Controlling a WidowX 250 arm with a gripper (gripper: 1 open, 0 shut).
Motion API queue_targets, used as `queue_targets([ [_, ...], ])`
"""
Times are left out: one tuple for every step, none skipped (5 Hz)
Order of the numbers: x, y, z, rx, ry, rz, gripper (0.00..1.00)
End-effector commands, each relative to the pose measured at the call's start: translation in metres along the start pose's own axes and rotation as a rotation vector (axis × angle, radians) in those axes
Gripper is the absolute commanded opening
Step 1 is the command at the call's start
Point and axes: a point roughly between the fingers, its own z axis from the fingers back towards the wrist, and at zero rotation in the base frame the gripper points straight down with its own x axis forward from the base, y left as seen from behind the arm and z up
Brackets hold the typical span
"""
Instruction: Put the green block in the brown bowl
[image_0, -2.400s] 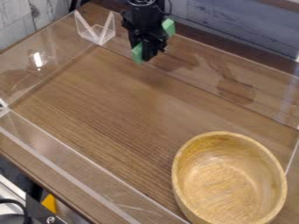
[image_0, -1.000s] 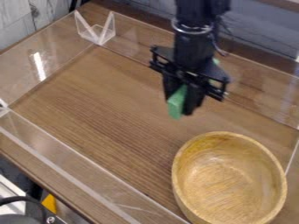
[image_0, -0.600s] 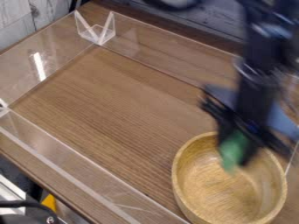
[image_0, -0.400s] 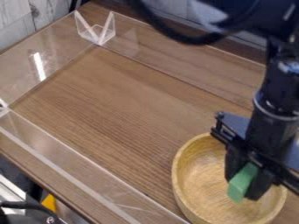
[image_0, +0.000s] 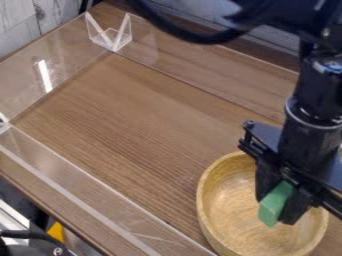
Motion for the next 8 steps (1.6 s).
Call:
queue_targets([
  [0.002,0.003,0.011,-0.021,-0.057,0.002,0.00],
  [0.001,0.006,0.010,-0.027,-0.066,-0.002,0.00],
  [0.001,0.007,0.007,-0.033,-0.072,-0.011,0.00],
  [0.001,0.007,0.002,-0.037,-0.077,-0.021,0.00],
  [0.002,0.009,-0.001,-0.040,-0.082,-0.026,0.00],
  [0.002,0.010,-0.002,-0.044,-0.085,-0.029,0.00],
  [0.003,0.011,-0.004,-0.048,-0.087,-0.031,0.00],
  [0.004,0.012,-0.006,-0.052,-0.090,-0.035,0.00],
])
